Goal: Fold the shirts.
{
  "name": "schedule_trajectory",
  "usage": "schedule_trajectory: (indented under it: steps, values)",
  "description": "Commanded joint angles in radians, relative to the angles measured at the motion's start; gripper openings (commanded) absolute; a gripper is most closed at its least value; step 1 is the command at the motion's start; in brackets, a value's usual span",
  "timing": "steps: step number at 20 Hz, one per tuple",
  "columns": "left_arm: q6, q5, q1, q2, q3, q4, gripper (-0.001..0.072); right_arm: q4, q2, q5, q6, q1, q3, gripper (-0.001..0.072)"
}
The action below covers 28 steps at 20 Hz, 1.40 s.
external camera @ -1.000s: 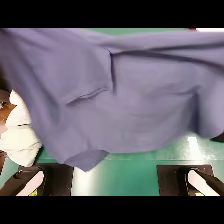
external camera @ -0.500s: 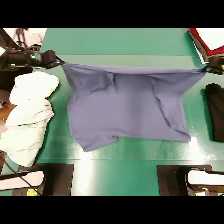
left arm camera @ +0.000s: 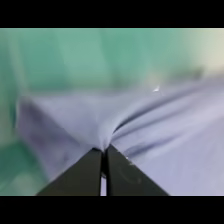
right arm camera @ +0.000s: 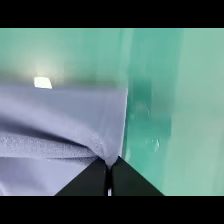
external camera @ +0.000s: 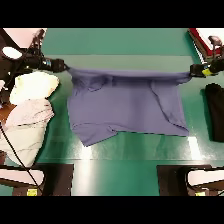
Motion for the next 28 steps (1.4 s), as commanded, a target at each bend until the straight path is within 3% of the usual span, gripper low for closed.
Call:
schedule_trajectory:
  steps: [1, 4, 5, 6, 7, 9, 13, 19, 23, 28]
  values:
    - [-0.055, -0.121, 0.001, -0.005, -0.049, 0.205, 0.0027, -0.053, 0.031, 0.007, -0.012, 0.035, -0.126, 0.0011]
    - [-0.082, -0.082, 0.001, -0.005, -0.109, 0.213, 0.003, -0.004, 0.056, -0.044, 0.004, 0.034, -0.232, 0.0015]
    - [-0.109, -0.079, 0.001, -0.005, -0.112, 0.212, 0.0191, 0.019, 0.058, -0.05, 0.008, 0.034, -0.249, 0.0021]
    - [-0.142, -0.08, 0.001, -0.005, -0.112, 0.212, 0.0553, 0.039, 0.058, -0.044, 0.008, 0.028, -0.256, 0.0145]
    - [-0.174, -0.091, 0.001, -0.005, -0.111, 0.213, 0.0678, 0.062, 0.058, -0.037, 0.016, 0.021, -0.256, 0.0381]
    - [-0.201, -0.143, 0.008, -0.004, -0.103, 0.222, 0.0606, 0.11, 0.058, 0.02, 0.024, 0.0, -0.227, 0.0415]
    - [-0.233, -0.246, 0.061, 0.073, -0.13, 0.224, 0.0605, 0.123, 0.151, 0.144, 0.02, -0.067, -0.232, 0.0413]
    - [-0.265, -0.232, 0.063, 0.397, -0.535, 0.215, 0.0604, 0.123, 0.391, 0.108, 0.022, -0.176, -0.439, 0.0413]
    - [-0.286, -0.204, 0.063, 0.585, -0.854, 0.106, 0.0605, 0.125, 0.485, 0.074, 0.021, -0.196, -0.516, 0.041]
    - [-0.286, -0.111, -0.09, 0.613, -1.033, 0.024, 0.0605, 0.125, 0.493, 0.06, 0.021, -0.159, -0.516, 0.0407]
